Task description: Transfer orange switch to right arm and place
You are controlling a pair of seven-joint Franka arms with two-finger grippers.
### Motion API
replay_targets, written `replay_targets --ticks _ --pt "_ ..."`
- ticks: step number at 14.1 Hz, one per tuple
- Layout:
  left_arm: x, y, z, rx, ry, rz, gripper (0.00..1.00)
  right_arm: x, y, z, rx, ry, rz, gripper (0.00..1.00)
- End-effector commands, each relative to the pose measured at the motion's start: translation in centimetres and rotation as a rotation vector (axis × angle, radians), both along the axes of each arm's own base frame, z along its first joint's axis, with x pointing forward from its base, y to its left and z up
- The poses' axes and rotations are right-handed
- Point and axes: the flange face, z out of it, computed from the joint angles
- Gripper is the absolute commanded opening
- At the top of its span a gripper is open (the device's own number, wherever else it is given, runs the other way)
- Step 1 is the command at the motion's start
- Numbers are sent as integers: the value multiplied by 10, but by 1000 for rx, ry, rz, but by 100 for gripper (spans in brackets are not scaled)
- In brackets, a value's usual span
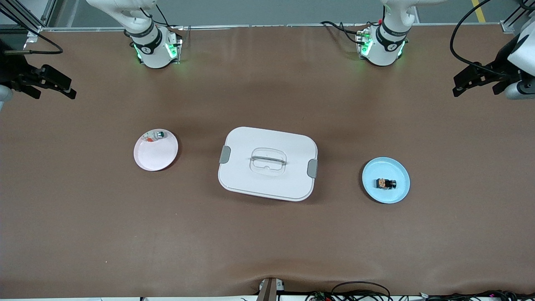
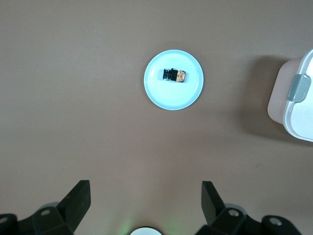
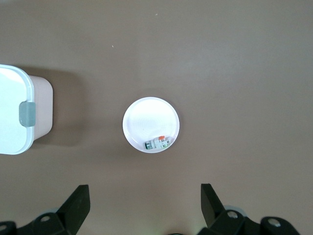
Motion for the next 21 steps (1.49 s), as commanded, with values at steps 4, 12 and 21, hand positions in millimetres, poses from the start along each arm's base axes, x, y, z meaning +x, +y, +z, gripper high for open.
replay_targets --ticks 4,12,21 --pt "1 2 4 4 3 -1 100 -7 -1 1 11 18 -17 100" --pt "42 12 -98 -3 57 7 100 -7 -1 1 12 19 -17 100" --pt "84 -13 -308 -15 -60 -66 100 -7 -2 2 11 13 -18 100"
